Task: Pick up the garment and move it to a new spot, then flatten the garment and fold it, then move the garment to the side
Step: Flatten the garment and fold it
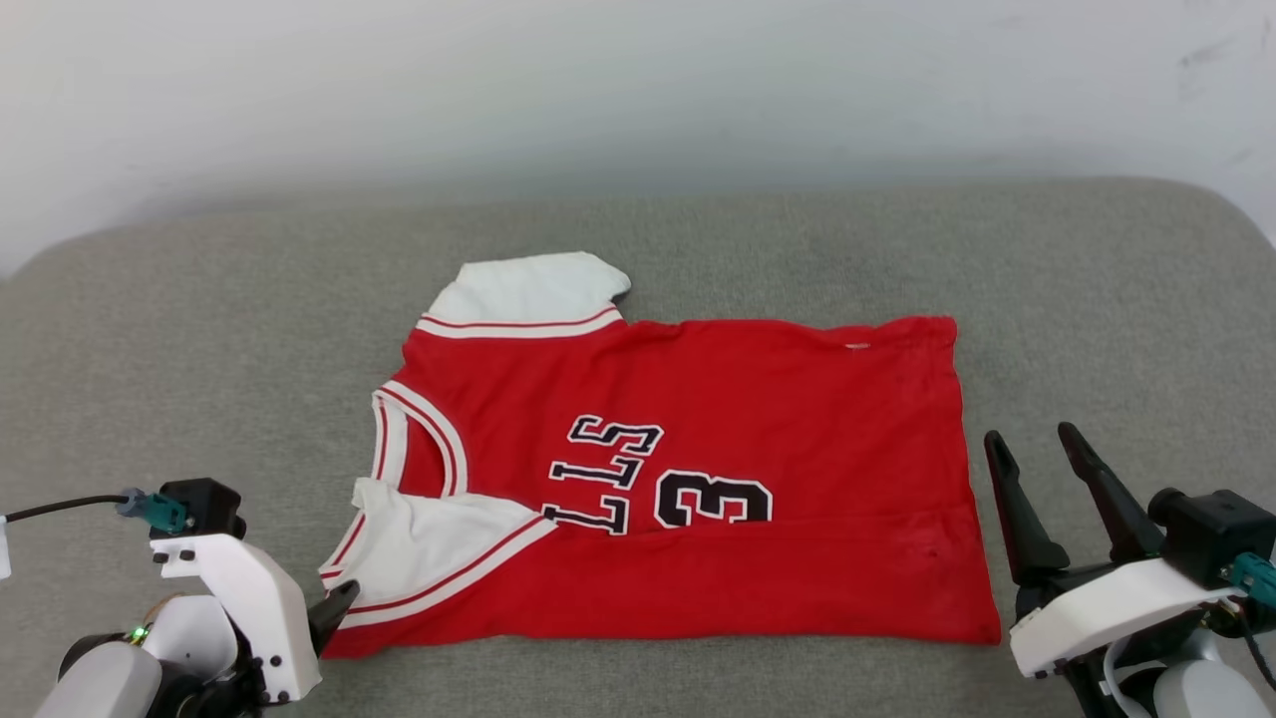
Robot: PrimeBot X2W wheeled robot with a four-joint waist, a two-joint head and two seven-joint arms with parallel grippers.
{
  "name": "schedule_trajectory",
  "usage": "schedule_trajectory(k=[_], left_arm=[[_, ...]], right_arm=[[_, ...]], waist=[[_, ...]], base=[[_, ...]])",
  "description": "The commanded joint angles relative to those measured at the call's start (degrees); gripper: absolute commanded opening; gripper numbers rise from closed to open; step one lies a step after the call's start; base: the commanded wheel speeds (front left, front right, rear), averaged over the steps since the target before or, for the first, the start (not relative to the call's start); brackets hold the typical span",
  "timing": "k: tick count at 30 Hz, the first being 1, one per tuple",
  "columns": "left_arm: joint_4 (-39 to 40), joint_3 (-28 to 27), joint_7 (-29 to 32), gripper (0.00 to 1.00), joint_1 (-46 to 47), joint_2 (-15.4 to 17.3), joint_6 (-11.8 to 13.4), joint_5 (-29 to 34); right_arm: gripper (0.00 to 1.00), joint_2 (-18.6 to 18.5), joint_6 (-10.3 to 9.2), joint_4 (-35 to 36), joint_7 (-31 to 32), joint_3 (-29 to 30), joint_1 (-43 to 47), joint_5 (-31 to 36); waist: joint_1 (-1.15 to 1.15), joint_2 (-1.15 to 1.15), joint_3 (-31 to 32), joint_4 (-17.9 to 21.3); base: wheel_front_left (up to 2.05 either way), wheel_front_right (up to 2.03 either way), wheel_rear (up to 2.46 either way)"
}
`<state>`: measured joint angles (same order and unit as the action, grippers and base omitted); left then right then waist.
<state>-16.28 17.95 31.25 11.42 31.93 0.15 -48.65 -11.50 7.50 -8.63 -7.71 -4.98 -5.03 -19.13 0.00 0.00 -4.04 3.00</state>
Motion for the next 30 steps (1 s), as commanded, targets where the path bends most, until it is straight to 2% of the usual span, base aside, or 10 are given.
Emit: schedule_trajectory(k=[1,6,10,11,12,13,17,19,26,30], left_arm=[[0.42,-0.06,0.53,1.00,-0.61,0.20,0.25,-0.42],[0.80,-0.31,5.54,1.00,-1.34,0.75,1.27,-3.23],[-2.06,0.86,8.39,0.98,-1.84,-1.41,0.96,-5.55],[-2.89,1.29,9.12,0.46,-2.24,-2.20,0.86,-6.17],[-3.60,1.68,9.33,0.20,-2.51,-2.79,0.60,-6.39],[-4.31,1.90,9.13,0.00,-2.71,-3.47,0.35,-6.82],[-5.22,1.47,5.77,0.00,-3.05,-4.50,0.06,-6.15],[-5.05,0.78,3.12,0.00,-2.81,-4.28,0.04,-5.27],[-0.55,-0.97,-5.35,0.00,-1.46,-3.76,0.72,-1.80],[3.52,-0.85,-7.70,0.00,-1.19,-4.14,1.74,-0.22]], right_arm=[[1.00,0.49,-0.02,0.53,0.11,0.06,0.47,0.14],[1.00,2.74,-0.02,3.03,1.39,0.79,0.51,1.33],[1.00,3.63,-0.02,3.07,2.23,1.41,0.88,0.90],[1.00,3.72,-0.02,2.95,2.62,1.60,1.09,0.62],[1.00,3.72,-0.02,2.86,3.09,1.85,1.19,0.34],[1.00,3.73,-0.02,2.67,3.80,2.26,1.27,-0.23],[1.00,2.59,-0.02,1.60,9.11,4.47,1.71,-3.13],[1.00,2.20,-0.02,0.75,14.00,5.68,2.01,-4.79],[1.00,0.27,-0.01,-3.72,37.90,8.55,0.29,-7.90],[1.00,1.01,-0.01,-5.96,45.57,8.43,-1.96,-7.60]], waist=[[0.00,0.00,-1.45,0.98],[0.00,0.00,-4.88,2.86],[0.00,0.00,-5.94,3.79],[0.00,0.00,-5.92,3.99],[0.00,0.00,-5.89,4.17],[0.00,0.00,-5.73,4.27],[0.00,0.00,-4.52,3.92],[0.00,0.00,-3.79,3.38],[0.00,0.00,-2.58,0.45],[0.00,0.00,-3.28,-1.26]], base=[[0.00,0.00,0.00],[0.00,0.00,0.00],[0.00,0.00,0.00],[0.00,0.00,0.00],[0.00,0.00,0.00],[0.00,0.00,0.00],[0.00,0.00,0.00],[0.00,0.00,0.00],[0.00,0.00,0.00],[0.00,0.00,0.00]])
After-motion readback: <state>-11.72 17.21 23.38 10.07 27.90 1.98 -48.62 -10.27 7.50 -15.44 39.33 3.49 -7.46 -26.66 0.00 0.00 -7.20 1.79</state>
